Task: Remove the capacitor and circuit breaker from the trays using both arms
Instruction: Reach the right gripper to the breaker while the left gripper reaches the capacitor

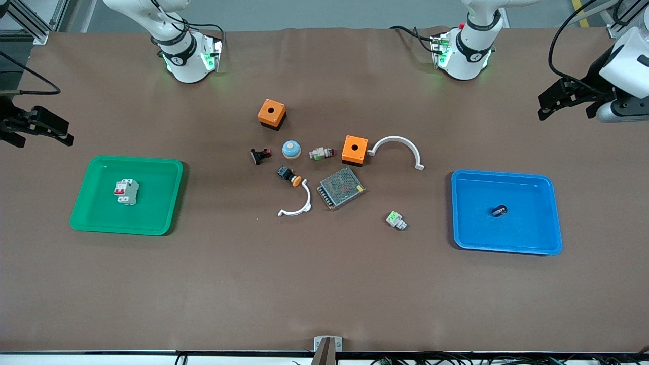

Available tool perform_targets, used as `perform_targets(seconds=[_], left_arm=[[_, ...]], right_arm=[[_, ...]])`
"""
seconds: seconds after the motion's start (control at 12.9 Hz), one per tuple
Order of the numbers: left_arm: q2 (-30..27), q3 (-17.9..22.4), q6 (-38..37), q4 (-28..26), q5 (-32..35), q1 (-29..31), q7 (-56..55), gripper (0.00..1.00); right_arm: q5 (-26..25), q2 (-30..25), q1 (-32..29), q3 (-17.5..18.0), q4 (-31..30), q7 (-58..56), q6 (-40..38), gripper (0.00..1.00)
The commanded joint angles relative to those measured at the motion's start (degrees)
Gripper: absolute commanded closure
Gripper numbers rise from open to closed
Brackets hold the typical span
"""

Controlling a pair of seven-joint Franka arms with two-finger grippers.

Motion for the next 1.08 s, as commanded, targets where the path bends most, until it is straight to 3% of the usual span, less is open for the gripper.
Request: perform_targets(seconds=[0.0,0.15,0.54,0.77,1.01], left_arm=[[0.4,0.0,-1.2,1.4,-0.2,0.4,0.1,0.00],[0.5,0.5,-1.1,2.0,-0.1,0.6,0.3,0.00],[8.0,1.5,0.5,5.7,3.1,1.9,0.6,0.00],[12.3,1.4,7.7,0.4,5.0,2.3,-0.2,0.00],[13.5,1.4,19.5,-9.2,5.0,3.2,-0.7,0.00]], right_arm=[[-0.6,-0.6,-0.5,0.4,-0.1,-0.1,0.0,0.00],[-0.9,-0.6,-0.5,0.5,-0.1,-0.1,0.0,0.00],[-1.1,1.7,-4.2,0.3,-1.1,-0.3,1.2,0.00],[-1.9,6.4,-8.3,0.3,-4.7,-4.3,6.6,0.00],[-2.0,8.2,-11.2,0.3,-14.5,-9.9,18.6,0.00]])
